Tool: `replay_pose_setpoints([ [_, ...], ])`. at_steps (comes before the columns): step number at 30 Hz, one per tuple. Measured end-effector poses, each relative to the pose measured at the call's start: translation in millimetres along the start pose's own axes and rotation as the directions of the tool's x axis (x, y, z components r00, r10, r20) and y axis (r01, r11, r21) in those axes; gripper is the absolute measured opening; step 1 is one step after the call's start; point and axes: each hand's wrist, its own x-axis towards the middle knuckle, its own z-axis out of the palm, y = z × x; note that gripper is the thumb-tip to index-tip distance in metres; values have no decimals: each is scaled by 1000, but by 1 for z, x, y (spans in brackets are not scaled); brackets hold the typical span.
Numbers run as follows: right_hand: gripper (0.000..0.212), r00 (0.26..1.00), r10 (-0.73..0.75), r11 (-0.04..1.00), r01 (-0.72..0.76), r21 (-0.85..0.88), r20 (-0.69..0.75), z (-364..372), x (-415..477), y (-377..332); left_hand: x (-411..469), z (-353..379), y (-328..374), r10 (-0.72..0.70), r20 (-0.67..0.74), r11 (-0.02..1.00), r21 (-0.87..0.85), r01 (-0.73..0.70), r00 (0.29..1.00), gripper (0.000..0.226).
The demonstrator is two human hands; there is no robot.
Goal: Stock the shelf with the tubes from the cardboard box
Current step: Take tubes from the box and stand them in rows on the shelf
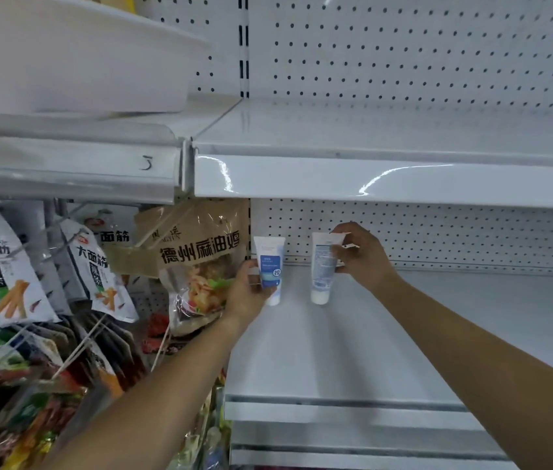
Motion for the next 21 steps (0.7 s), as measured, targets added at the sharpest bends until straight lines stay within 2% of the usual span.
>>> replay_pose_setpoints([
  [21,37,1000,-14,999,15,-36,28,5,41,25,33,12,-15,-27,-71,1000,11,28,997,53],
])
